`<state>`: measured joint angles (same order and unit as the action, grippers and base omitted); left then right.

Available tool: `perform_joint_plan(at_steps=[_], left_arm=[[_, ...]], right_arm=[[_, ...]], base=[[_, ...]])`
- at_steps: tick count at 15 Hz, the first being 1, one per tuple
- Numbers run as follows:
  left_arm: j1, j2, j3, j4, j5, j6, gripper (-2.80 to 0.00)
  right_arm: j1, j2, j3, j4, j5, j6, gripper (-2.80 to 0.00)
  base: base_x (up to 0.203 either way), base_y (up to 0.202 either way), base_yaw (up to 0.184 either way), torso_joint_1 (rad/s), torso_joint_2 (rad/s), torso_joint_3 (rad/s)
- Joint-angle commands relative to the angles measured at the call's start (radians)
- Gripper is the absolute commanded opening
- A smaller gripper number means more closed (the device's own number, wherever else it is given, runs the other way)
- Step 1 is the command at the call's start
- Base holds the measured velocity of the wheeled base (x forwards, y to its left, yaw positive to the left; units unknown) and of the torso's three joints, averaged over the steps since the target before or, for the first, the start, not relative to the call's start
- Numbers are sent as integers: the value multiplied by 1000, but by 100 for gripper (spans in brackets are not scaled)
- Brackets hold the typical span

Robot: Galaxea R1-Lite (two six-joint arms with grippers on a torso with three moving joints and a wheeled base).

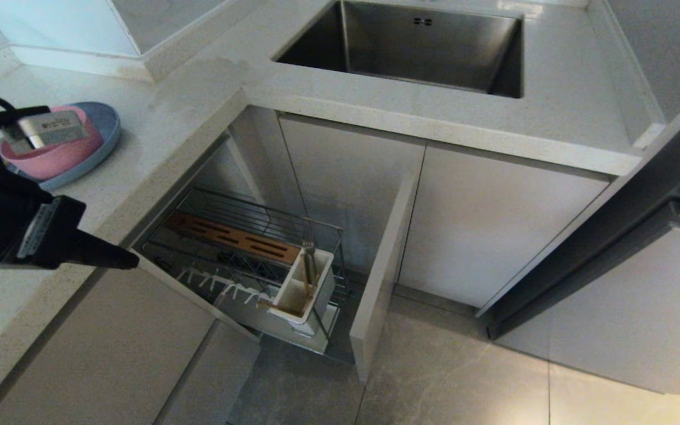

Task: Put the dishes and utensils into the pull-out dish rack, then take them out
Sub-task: Take the chopsticks out of the cupboard

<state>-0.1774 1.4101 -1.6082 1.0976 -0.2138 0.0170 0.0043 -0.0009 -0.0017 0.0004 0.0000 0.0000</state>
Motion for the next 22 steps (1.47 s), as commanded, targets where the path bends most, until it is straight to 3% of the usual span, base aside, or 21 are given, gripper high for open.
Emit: perform_joint_plan(at_steps=[1,2,4,10,14,22], left_arm=[[-25,26,6,23,-7,17,-280],[-36,45,14,37,-7,43,-280],[-51,92,21,39,-6,55,0],[-68,351,-30,14,40,49,0],[-110,499,-130,-21,104,-14,0],[-131,640,-204,37,178,-50,0]], right_arm=[[0,1,0,0,0,0,-280],[0,1,0,0,0,0,-280],[0,1,0,1,0,0,-280],[0,1,0,0,0,0,-280],[0,1,0,1,0,0,-280],[0,1,0,1,0,0,-280]], base=[[0,0,0,0,0,0],[0,0,0,0,0,0],[0,0,0,0,0,0],[0,0,0,0,0,0],[0,0,0,0,0,0],[0,0,0,0,0,0]])
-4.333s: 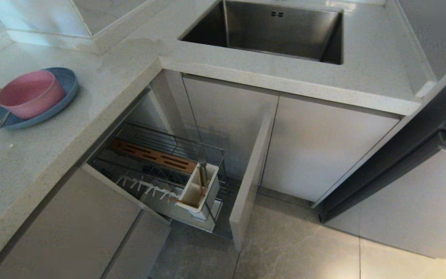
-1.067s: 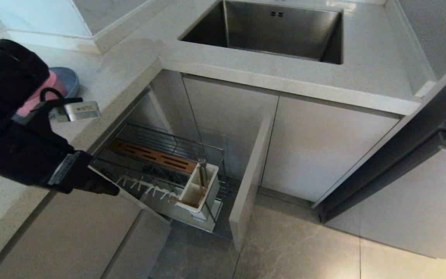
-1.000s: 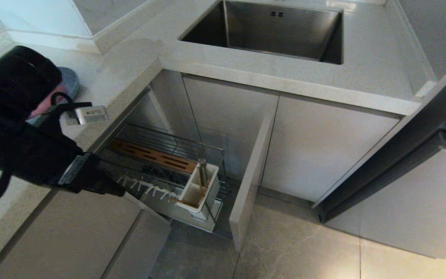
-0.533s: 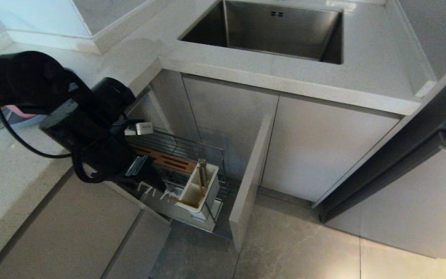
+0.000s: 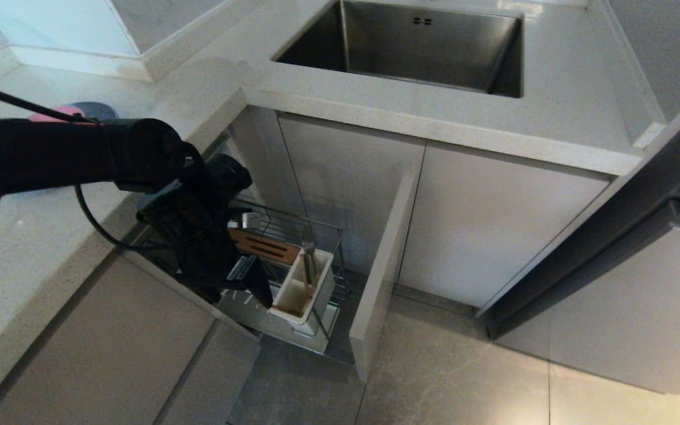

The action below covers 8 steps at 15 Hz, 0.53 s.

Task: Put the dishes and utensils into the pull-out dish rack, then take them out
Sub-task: Take the chopsticks out of the cupboard

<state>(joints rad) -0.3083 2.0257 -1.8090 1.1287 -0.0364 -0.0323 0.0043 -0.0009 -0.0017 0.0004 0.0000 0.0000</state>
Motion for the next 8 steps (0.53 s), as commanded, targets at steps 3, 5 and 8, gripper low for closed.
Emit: perform_joint_plan(at_steps=[3,5,8], left_arm=[[0,53,-28,11,1,-12,0],[-2,86,-57,21,0,-12,0],[-9,134,-90,44,-3,-12,0]], right_arm=[[0,1,0,1,0,0,-280],[0,1,0,1,0,0,-280],[0,1,0,1,0,0,-280]], base=[[0,0,0,0,0,0],[0,0,0,0,0,0],[0,0,0,0,0,0]])
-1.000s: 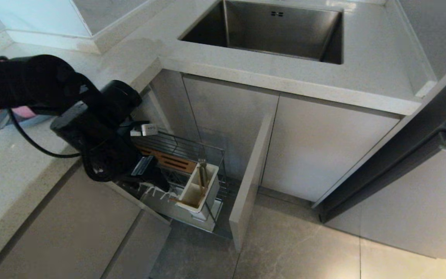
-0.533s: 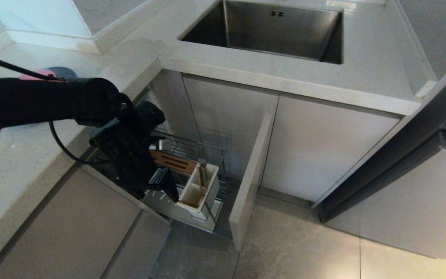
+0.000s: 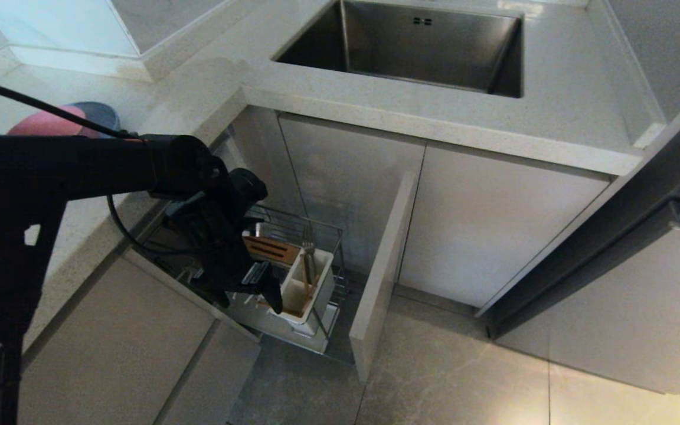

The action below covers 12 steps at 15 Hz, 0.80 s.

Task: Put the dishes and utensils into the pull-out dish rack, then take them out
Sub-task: Take the chopsticks out of the cupboard

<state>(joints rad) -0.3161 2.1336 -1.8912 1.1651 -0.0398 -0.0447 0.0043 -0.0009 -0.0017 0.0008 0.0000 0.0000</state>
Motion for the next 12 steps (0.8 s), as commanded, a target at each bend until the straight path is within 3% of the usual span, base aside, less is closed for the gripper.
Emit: perform_joint_plan(at_steps=[1,12], left_arm=[[-5,34,-8,7,-2,-1,0],[0,139,-47,14,-8,-1,0]], right_arm=[[0,1,0,-1,0,0,-280],[0,1,0,0,0,0,-280]], base=[[0,0,0,0,0,0],[0,0,0,0,0,0]])
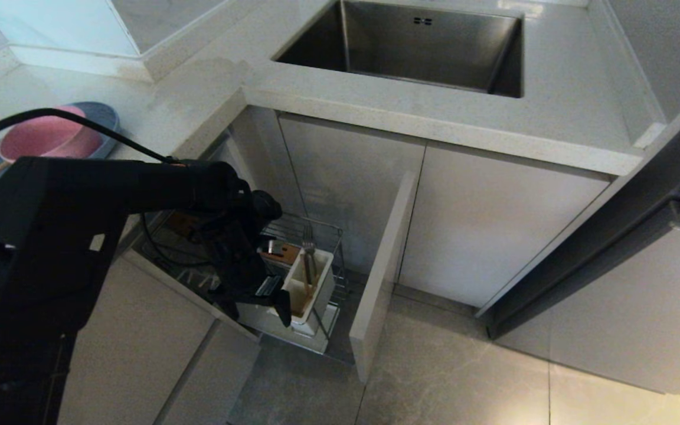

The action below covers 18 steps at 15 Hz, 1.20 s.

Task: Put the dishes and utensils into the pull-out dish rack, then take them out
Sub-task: Take the chopsticks out of the cupboard

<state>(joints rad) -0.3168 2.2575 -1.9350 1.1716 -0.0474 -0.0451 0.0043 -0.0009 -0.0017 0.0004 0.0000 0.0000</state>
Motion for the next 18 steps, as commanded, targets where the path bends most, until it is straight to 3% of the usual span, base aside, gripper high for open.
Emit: perform_joint_plan(at_steps=[1,18], left_arm=[[1,24,-5,4,0,0,0],[13,54,-10,-98,11,-33,0]], right_arm=[[0,1,0,0,0,0,-280],[0,1,0,0,0,0,-280]], base=[[0,0,0,0,0,0],[0,0,0,0,0,0]])
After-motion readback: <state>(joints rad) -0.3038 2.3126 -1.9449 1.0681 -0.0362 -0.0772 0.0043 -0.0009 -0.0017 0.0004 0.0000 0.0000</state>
